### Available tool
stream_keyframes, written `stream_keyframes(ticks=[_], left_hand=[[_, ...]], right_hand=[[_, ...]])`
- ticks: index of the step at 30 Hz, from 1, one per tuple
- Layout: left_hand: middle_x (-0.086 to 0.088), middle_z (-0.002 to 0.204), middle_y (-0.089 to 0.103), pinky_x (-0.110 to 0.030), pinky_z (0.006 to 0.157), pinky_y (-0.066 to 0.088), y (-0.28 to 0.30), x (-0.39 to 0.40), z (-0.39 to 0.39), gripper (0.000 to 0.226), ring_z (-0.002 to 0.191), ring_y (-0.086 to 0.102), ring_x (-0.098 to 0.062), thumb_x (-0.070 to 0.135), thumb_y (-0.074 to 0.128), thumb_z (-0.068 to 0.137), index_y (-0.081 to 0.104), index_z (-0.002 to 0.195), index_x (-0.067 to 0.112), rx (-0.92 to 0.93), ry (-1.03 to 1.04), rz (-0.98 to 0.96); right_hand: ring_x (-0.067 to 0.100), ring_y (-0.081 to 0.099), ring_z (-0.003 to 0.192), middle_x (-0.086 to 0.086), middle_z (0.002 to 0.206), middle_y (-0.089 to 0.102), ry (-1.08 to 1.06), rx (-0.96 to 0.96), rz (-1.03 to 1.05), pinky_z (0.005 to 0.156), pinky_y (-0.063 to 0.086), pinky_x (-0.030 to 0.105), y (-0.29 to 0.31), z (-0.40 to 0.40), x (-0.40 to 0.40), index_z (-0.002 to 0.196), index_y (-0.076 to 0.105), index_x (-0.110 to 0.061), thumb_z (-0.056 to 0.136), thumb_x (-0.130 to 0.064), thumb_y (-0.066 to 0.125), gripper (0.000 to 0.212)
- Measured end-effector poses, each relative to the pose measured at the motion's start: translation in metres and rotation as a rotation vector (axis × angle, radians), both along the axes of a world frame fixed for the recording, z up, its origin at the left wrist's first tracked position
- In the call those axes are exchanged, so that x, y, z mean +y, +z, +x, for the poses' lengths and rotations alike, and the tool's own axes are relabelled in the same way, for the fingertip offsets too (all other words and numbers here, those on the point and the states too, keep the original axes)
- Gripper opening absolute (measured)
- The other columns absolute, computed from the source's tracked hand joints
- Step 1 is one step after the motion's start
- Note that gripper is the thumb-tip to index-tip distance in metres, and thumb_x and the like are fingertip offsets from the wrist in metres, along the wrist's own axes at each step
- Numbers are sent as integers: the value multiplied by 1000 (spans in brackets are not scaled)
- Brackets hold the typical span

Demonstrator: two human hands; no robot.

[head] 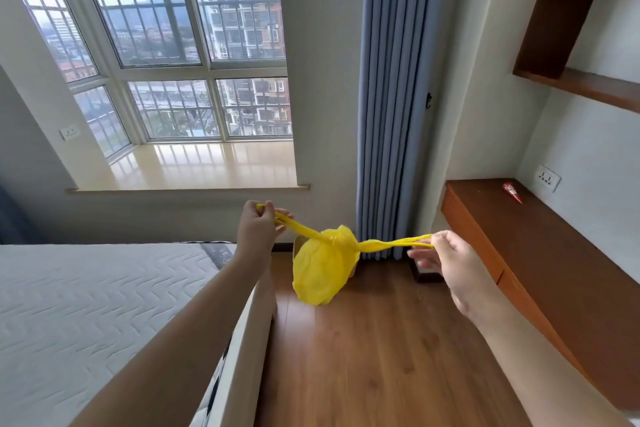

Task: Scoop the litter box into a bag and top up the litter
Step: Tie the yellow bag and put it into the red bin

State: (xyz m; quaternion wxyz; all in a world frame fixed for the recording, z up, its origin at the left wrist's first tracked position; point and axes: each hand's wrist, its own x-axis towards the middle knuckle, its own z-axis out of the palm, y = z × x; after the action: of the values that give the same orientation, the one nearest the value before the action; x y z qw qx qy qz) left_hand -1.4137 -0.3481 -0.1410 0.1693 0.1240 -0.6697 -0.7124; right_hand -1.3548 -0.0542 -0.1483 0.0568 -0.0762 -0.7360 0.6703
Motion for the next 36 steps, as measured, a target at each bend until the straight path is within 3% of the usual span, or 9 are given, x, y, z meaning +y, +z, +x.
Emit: stream_keyframes(ticks=[5,8,12,15,21,25,28,33,36], left_hand=[[-11,72,50,-41,61,55,-3,39,2,12,56,54,-22,15,46,102,41,106,6,-105,-222,-82],[-6,85,52,-32,64,49,-8,66,11,42,68,54,-16,37,56,96,37,130,23,-101,-360,-469],[4,128,53,-35,99,44,-16,98,36,87,116,49,-17,73,59,75,24,147,39,24,-776,-1257],[10,146,40,-37,110,31,-30,117,44,102,132,34,-18,84,54,67,22,150,36,113,-745,-1642],[11,117,63,-34,96,29,-36,164,43,23,110,52,-15,40,44,100,51,118,28,378,-552,-1765],[8,112,61,-40,96,32,-36,189,49,24,106,56,-18,31,42,100,51,122,26,479,-572,-1773],[5,114,58,-39,87,44,-37,208,55,27,105,55,-20,30,45,100,48,126,25,579,-625,-1736],[1,108,61,-37,70,52,-35,244,68,32,96,61,-22,26,58,92,53,124,21,779,-699,-1615],[0,109,64,-38,70,54,-33,267,81,40,97,64,-24,26,64,88,54,126,22,902,-753,-1570]], right_hand=[[30,69,94,20,103,70,146,-33,-398,89,53,41,21,4,-7,97,53,-6,104,-17,34,23],[34,67,100,23,106,69,155,-30,-451,93,52,44,27,8,1,98,53,-7,104,-19,36,21],[34,68,98,24,104,69,141,15,-451,86,53,41,33,21,22,95,52,-7,103,-20,37,21],[34,69,94,24,100,70,115,42,-398,85,54,42,37,35,41,93,53,-8,103,-19,37,22],[30,69,90,13,91,72,-50,76,10,86,56,44,40,62,82,93,57,-12,103,-24,38,25],[13,62,98,-2,107,65,-312,281,665,86,55,36,42,85,99,115,56,-15,100,-30,43,25],[13,52,121,1,131,57,-262,439,1027,102,42,27,49,107,91,136,48,-14,98,-31,41,42],[15,18,145,-2,159,17,-77,25,1321,117,16,29,35,141,79,154,6,-20,98,-33,40,66],[21,18,146,4,160,17,-154,-159,1422,119,16,36,9,155,83,153,5,-14,96,-41,45,76]])
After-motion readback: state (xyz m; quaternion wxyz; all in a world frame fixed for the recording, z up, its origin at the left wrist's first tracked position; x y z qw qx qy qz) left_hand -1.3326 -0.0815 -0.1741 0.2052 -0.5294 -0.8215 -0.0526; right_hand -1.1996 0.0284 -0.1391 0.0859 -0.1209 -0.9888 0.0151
